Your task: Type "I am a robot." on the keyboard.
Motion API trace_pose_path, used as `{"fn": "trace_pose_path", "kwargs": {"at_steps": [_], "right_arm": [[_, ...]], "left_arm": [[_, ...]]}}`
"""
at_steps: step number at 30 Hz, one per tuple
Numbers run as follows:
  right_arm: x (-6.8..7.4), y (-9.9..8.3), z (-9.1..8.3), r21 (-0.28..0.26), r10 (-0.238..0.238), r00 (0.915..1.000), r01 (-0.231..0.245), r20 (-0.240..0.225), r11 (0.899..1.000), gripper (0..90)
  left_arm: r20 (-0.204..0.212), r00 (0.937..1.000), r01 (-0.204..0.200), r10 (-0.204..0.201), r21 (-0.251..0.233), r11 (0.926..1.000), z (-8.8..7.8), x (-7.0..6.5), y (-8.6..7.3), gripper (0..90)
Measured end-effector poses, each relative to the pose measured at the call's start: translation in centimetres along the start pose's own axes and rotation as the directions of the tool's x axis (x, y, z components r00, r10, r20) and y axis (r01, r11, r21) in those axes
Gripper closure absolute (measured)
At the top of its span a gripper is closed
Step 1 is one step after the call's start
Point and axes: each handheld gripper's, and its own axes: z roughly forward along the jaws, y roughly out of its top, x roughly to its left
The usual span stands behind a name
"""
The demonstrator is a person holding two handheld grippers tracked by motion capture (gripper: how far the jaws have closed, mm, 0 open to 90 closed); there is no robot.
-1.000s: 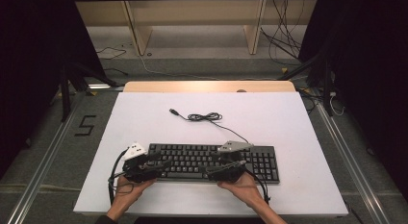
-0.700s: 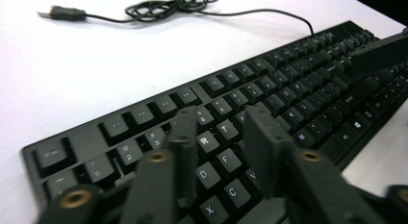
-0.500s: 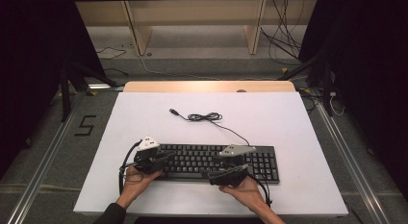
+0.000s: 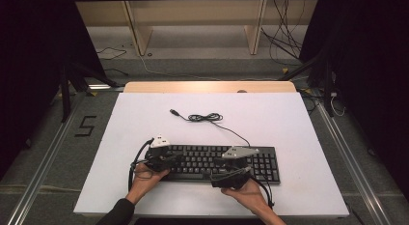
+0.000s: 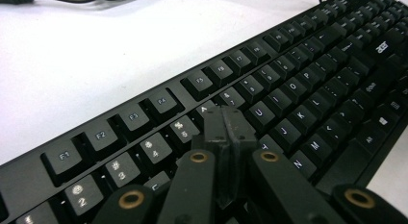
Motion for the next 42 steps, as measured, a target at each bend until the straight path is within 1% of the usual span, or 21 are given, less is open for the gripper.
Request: {"fn": "trace_pose_path", "kwargs": {"at_steps": [4, 10, 11, 13, 17, 23, 24, 26, 27, 31, 33, 36, 37, 38, 40, 42], "right_arm": [[0.1, 0.0, -0.1, -0.006, 0.001, 1.0000, -0.001, -0.005, 1.000, 31.3], [0.2, 0.0, -0.2, -0.008, 0.001, 1.0000, -0.001, -0.006, 1.000, 31.2], [0.2, 0.0, -0.2, -0.008, 0.001, 1.0000, -0.001, -0.006, 1.000, 31.2], [0.2, 0.0, -0.2, -0.008, 0.000, 1.0000, 0.000, -0.006, 1.000, 31.2], [0.2, 0.0, -0.3, -0.012, -0.003, 1.0000, 0.003, -0.004, 1.000, 31.2], [0.1, 0.0, -0.3, -0.013, -0.002, 1.0000, 0.002, -0.002, 1.000, 31.2], [0.1, 0.1, -0.3, -0.013, -0.002, 1.0000, 0.002, -0.001, 1.000, 31.2], [0.0, 0.1, -0.3, -0.016, -0.001, 1.0000, 0.001, 0.000, 1.000, 31.2], [0.0, 0.1, -0.3, -0.017, 0.001, 1.0000, -0.001, 0.001, 1.000, 31.3], [0.0, 0.1, -0.3, -0.017, 0.000, 1.0000, 0.000, 0.004, 1.000, 31.3], [-0.1, 0.1, -0.3, -0.018, 0.001, 1.0000, -0.001, 0.006, 1.000, 31.4], [-0.2, 0.1, -0.3, -0.019, 0.003, 0.9999, -0.003, 0.010, 1.000, 32.0], [-0.2, 0.1, -0.3, -0.019, 0.003, 0.9999, -0.003, 0.010, 1.000, 32.0], [-0.2, 0.1, -0.3, -0.018, 0.005, 0.9999, -0.005, 0.015, 1.000, 33.0], [-0.3, 0.1, -0.2, -0.019, 0.004, 0.9998, -0.004, 0.017, 1.000, 33.7], [-0.3, 0.1, -0.2, -0.011, 0.003, 0.9997, -0.003, 0.022, 1.000, 37.4]], "left_arm": [[-0.010, 0.9999, -0.004, 0.004, 0.013, 0.9999, 0.2, 0.0, 0.0, 89.0], [-0.009, 1.0000, 0.003, -0.002, 0.024, 0.9997, 0.5, 0.1, 0.0, 89.0], [-0.010, 1.0000, -0.001, 0.001, 0.037, 0.9993, 0.6, 0.2, -0.2, 89.1], [-0.006, 1.0000, 0.006, -0.006, 0.036, 0.9993, 0.7, 0.2, -0.2, 89.1], [-0.006, 1.0000, 0.006, -0.006, 0.028, 0.9996, 0.7, 0.2, -0.3, 89.3], [-0.005, 1.0000, 0.006, -0.006, 0.030, 0.9995, 0.6, 0.2, -0.2, 89.1], [-0.006, 0.9999, 0.013, -0.013, 0.022, 0.9997, 0.6, 0.2, -0.3, 89.0], [-0.011, 0.9999, 0.008, -0.008, 0.020, 0.9998, 0.5, 0.2, -0.2, 88.9], [-0.008, 0.9998, 0.015, -0.015, 0.002, 0.9999, 0.2, 0.2, -0.2, 87.5], [-0.009, 0.9997, 0.023, -0.023, -0.011, 0.9997, -0.3, 0.2, -0.2, 83.1], [-0.002, 0.9992, 0.039, -0.039, -0.034, 0.9986, -0.9, 0.3, -0.1, 80.3], [0.003, 0.9986, 0.052, -0.052, -0.050, 0.9974, -1.5, 0.5, -0.2, 75.9], [0.003, 0.9986, 0.052, -0.052, -0.050, 0.9974, -1.5, 0.5, -0.2, 73.9], [0.008, 0.9981, 0.061, -0.061, -0.058, 0.9964, -2.0, 0.6, -0.3, 71.9], [0.011, 0.9979, 0.065, -0.064, -0.064, 0.9959, -2.3, 0.7, -0.3, 70.3], [0.013, 0.9974, 0.072, -0.071, -0.077, 0.9945, -2.8, 0.8, -0.4, 64.4]]}}
